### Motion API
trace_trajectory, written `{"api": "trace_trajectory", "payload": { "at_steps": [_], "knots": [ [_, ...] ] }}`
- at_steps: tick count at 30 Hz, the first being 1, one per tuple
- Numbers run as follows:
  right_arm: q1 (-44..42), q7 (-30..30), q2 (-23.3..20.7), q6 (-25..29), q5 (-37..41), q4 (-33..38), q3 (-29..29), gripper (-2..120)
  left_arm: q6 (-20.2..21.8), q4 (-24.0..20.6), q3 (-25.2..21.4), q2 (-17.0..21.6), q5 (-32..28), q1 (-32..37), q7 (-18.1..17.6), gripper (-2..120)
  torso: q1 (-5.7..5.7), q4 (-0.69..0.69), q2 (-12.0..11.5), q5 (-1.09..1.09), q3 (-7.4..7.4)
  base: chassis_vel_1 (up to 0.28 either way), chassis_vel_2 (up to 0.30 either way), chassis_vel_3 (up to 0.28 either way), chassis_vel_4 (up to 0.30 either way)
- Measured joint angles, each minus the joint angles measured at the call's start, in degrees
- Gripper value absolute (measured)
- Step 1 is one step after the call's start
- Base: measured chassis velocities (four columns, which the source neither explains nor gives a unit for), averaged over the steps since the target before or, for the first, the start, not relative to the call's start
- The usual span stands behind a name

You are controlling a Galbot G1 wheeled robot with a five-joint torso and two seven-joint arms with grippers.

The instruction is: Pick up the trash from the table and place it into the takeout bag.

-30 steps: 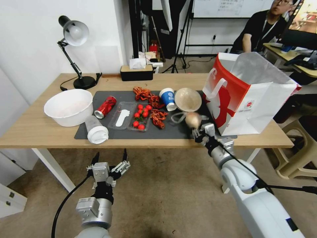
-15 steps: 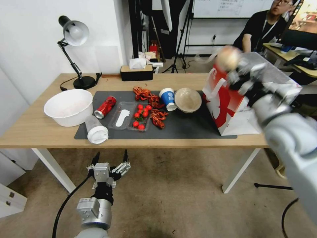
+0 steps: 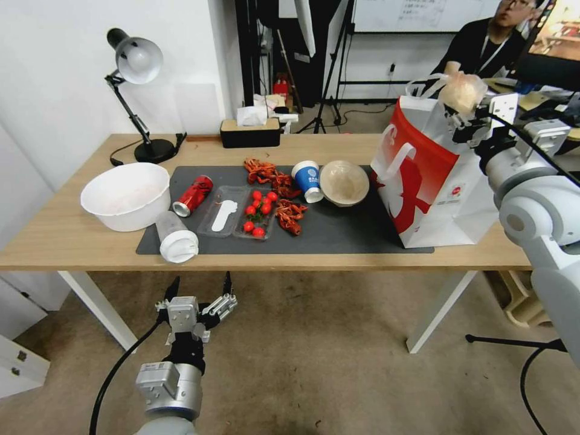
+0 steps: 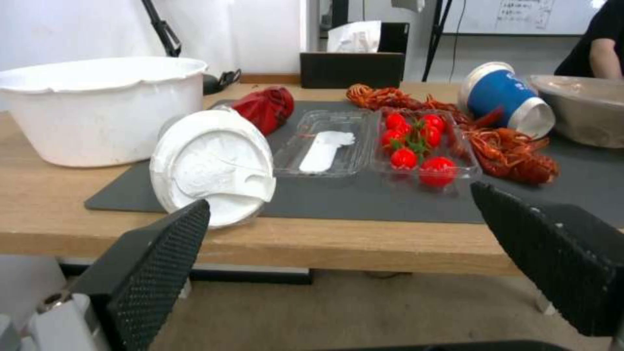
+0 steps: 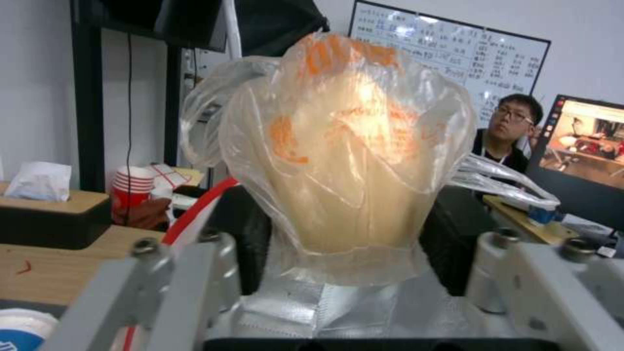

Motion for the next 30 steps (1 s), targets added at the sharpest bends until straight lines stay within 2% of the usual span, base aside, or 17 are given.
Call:
{"api": "trace_trajectory", "payload": {
  "at_steps": [5, 8, 10, 12, 16, 30],
  "knots": [
    [-0.47, -0.05, -0.10, 0.04, 0.00, -0.03, 0.25, 66, 0.01, -0.47, -0.16, 0.00, -0.09, 0.19, 0.00, 100, 0.00, 0.00, 0.00, 0.01, 0.00, 0.000, 0.000, 0.000, 0.000],
    [-0.86, -0.14, -0.15, 0.18, -0.08, -0.03, 0.44, 82, 0.01, -0.61, -0.17, 0.00, -0.10, 0.26, 0.00, 100, 0.00, 0.00, 0.00, 0.00, 0.00, 0.000, 0.000, 0.000, 0.000],
    [-0.88, -0.17, -0.15, 0.20, -0.12, -0.02, 0.45, 84, 0.01, -0.68, -0.17, 0.00, -0.10, 0.30, 0.00, 100, 0.00, 0.00, 0.00, 0.00, 0.00, 0.000, 0.000, 0.000, 0.000],
    [-0.92, -0.49, -0.16, 0.56, -0.40, -0.04, 0.46, 96, 0.06, -0.90, -0.18, 0.00, -0.10, 0.43, -0.03, 100, 0.00, 0.00, 0.00, 0.00, 0.00, 0.000, 0.000, 0.000, 0.000],
    [-0.98, -0.81, -0.16, 0.73, -0.46, -0.07, 0.46, 100, 0.07, -0.96, -0.18, 0.00, -0.09, 0.45, -0.04, 100, 0.00, 0.00, 0.00, 0.00, 0.00, 0.000, 0.000, 0.000, 0.000],
    [-1.68, -2.57, -0.20, 2.44, 2.56, 1.52, 0.70, 100, 0.07, -1.06, -0.23, 0.00, -0.11, 0.48, -0.04, 100, 0.00, -0.01, 0.00, 0.01, 0.00, 0.000, 0.000, 0.000, 0.000]
  ]
}}
